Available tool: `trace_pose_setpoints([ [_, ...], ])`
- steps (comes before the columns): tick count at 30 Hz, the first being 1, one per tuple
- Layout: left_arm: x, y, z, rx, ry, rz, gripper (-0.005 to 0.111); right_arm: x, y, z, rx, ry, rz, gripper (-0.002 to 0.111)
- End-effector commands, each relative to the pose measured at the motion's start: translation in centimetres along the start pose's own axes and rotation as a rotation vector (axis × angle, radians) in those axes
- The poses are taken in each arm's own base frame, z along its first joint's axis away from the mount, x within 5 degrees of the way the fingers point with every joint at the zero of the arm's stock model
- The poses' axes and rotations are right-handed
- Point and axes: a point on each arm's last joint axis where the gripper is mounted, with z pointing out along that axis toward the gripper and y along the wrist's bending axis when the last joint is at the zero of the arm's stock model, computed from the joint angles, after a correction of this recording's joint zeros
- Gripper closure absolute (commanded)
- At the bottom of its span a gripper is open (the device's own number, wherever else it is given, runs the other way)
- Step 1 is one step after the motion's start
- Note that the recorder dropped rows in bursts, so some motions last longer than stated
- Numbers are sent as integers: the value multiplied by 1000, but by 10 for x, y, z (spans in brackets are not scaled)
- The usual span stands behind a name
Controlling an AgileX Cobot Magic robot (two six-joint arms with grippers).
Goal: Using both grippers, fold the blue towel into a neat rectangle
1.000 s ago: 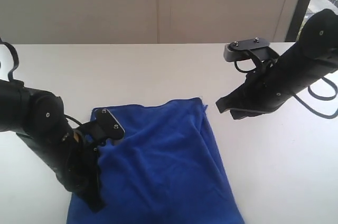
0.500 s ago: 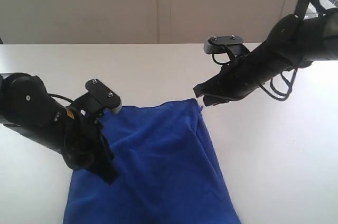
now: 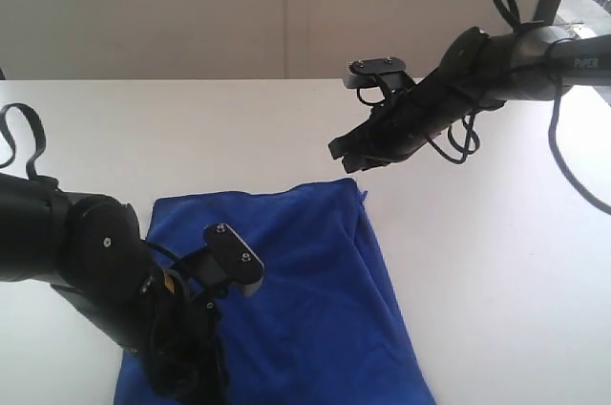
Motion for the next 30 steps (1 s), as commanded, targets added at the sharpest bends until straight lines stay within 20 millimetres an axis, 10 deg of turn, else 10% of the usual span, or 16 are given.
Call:
trace_pose_setpoints([
  [1,9,-3,11,40,81,-24,107,7,-5,9,12,56,-57,84],
  [30,16,-1,31,56,159,-37,107,11,-6,26,-31,19,-36,84],
])
